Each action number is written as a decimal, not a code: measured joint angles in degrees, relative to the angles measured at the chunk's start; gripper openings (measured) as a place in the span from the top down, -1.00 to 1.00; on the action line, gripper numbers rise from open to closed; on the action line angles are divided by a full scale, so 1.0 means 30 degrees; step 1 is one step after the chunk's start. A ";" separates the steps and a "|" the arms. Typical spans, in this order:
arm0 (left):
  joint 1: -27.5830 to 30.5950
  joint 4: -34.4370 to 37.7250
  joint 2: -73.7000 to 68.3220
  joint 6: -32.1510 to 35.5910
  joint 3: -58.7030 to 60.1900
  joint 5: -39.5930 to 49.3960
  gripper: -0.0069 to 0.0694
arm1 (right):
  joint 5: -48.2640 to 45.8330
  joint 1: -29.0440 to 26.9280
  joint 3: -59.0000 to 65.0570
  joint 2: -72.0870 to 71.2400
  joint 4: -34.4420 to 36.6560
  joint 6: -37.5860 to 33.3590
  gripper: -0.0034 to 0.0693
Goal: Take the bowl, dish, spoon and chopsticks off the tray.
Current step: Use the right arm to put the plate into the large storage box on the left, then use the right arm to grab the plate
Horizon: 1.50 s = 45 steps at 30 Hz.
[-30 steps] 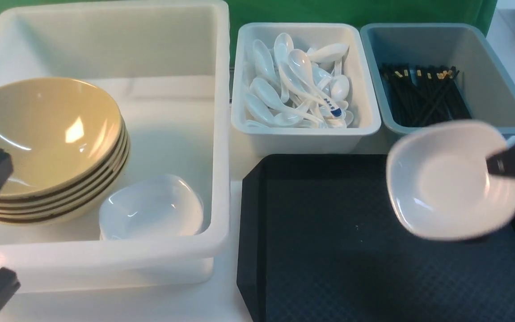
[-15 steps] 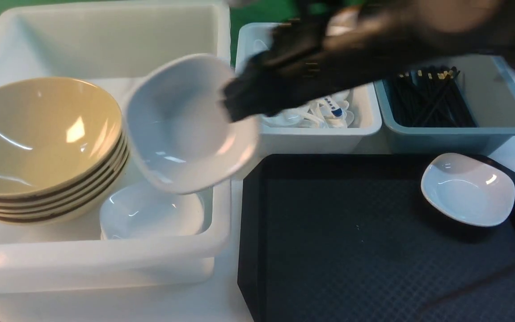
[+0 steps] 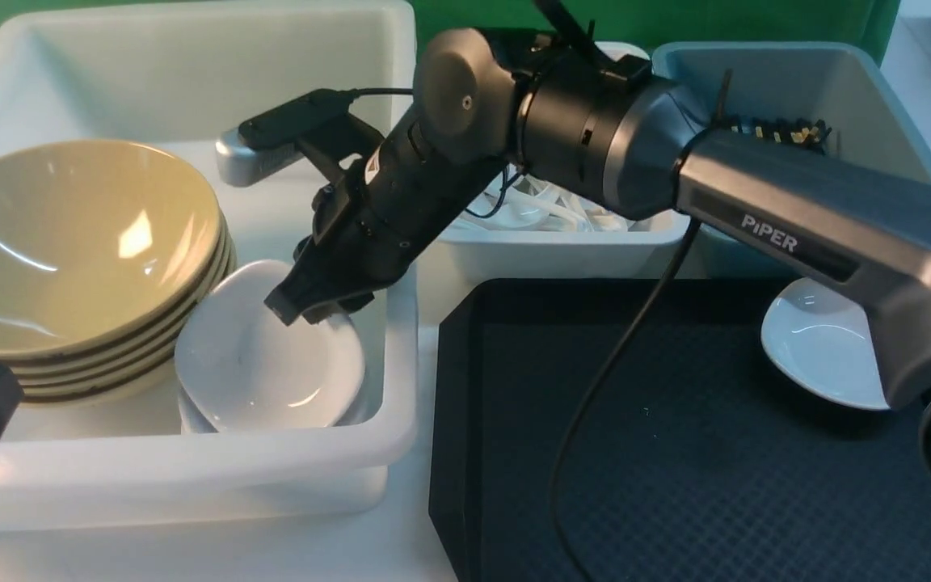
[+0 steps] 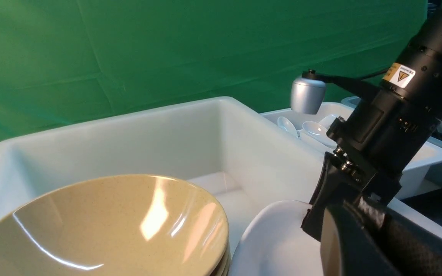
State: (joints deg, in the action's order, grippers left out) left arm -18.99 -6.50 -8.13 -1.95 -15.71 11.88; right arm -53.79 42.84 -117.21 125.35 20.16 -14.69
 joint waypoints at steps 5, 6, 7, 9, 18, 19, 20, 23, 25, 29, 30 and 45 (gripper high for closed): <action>0.0000 -0.0062 0.0000 0.0000 0.0135 -0.0273 0.84 | -0.0554 0.0000 -0.0165 -0.0453 -0.0603 0.0453 -0.18; 0.0000 -0.0062 0.0000 0.0000 0.0128 -0.0306 0.84 | -0.0595 0.0000 -0.0165 -0.0502 -0.0676 0.0517 -0.19; 0.0000 -0.0101 0.0000 0.0000 0.0187 -0.0307 0.84 | -0.0875 0.0000 -0.0165 -0.1008 -0.1578 0.1054 -0.28; 0.0000 -0.0101 0.0000 0.0000 0.0187 -0.0307 0.84 | -0.1014 -0.0018 -0.0165 -0.1647 -0.2842 0.1609 -0.30; 0.0000 -0.0139 0.0000 0.0000 0.0187 -0.0323 0.84 | -0.2754 -0.1070 0.1918 -0.7539 -1.0087 0.4198 0.05; 0.0000 -0.0140 0.0000 0.0000 0.0187 -0.0323 0.84 | -0.2754 -0.1219 0.2098 -0.7873 -1.0115 0.4255 0.08; 0.0000 -0.0235 0.0000 0.0000 0.0187 -0.0323 0.84 | -0.2573 -0.2004 0.3900 -0.9292 -1.0230 0.4444 0.18; 0.0000 -0.0416 0.0000 0.0024 0.0187 -0.0381 0.84 | -0.1715 -0.4417 0.8516 -1.1923 -1.0323 0.4897 0.35; 0.0000 -0.0435 0.0000 0.0024 0.0187 -0.0587 0.84 | -0.1069 -0.6047 1.1613 -1.3021 -1.0412 0.5044 0.45; 0.0000 -0.0474 0.0000 0.0003 0.0187 -0.0832 0.84 | 0.0715 -0.9734 1.7599 -1.3974 -1.0055 0.5115 0.66; 0.0000 -0.0491 0.0000 0.0003 0.0187 -0.0873 0.84 | 0.1326 -1.0374 1.8529 -1.3919 -0.9699 0.5115 0.70; 0.0000 -0.0546 0.0000 -0.0053 0.1154 -0.2377 0.84 | 0.7387 -1.1354 2.0769 -0.8623 -0.6172 0.4203 0.82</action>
State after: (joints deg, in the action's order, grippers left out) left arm -18.99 -8.14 -8.13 -2.11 -12.25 4.75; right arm -31.63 8.78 -54.91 99.48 1.64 -2.08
